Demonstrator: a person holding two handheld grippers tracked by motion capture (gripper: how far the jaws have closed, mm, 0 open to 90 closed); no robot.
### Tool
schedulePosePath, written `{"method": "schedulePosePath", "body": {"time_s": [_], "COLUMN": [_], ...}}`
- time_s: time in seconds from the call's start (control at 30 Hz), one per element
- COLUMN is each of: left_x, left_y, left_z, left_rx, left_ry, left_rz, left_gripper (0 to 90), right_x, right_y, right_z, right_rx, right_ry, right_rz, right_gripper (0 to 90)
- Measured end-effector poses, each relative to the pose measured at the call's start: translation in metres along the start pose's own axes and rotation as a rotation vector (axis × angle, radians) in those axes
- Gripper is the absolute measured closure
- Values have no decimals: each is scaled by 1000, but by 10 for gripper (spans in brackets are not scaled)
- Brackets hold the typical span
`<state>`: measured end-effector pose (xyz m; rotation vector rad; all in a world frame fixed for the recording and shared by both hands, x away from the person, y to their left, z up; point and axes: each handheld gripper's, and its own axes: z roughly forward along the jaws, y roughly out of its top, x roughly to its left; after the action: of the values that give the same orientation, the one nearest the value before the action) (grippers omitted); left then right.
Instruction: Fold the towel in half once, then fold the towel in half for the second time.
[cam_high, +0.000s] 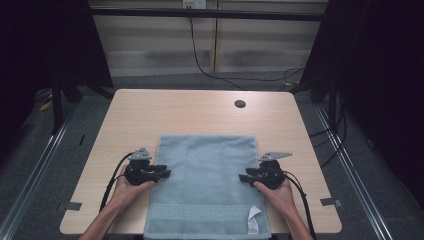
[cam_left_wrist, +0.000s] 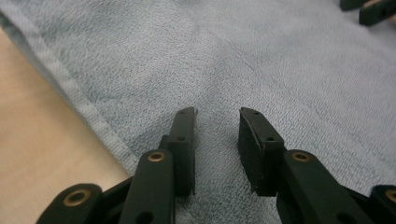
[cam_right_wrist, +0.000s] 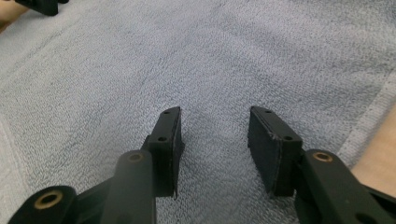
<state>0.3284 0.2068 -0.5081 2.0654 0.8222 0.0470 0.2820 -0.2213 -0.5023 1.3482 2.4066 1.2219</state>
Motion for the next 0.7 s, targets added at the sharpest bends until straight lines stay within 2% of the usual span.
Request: {"method": "schedulePosePath", "body": {"time_s": [0.13, 0.2, 0.27, 0.43, 0.53, 0.57, 0.63, 0.7], "left_x": [-8, -12, -18, -22, -26, -26, -23, -19], "left_y": [-6, -9, -11, -20, -23, -25, -24, -21], "left_z": [-7, -10, -13, -20, -26, -28, -31, -34], "left_rx": [14, 27, 38, 41, 56, 57, 48, 25], "left_ry": [-17, -32, -31, -82, -98, -106, -108, -131], "left_rz": [8, -5, 3, -19, -8, 1, -19, -2], "left_gripper": [670, 670, 670, 661, 621, 615, 608, 629], "right_x": [6, 7, 7, 15, 20, 22, 23, 21], "right_y": [-6, -6, -10, -15, -18, -19, -19, -15], "right_z": [-5, -8, -10, -16, -19, -19, -21, -25], "right_rx": [10, 33, 24, 52, 64, 66, 69, 38], "right_ry": [9, 17, 37, 57, 71, 80, 90, 97], "right_rz": [-9, -32, -19, -31, -40, -40, -37, -33], "right_gripper": [553, 563, 564, 563, 584, 584, 590, 577]}}
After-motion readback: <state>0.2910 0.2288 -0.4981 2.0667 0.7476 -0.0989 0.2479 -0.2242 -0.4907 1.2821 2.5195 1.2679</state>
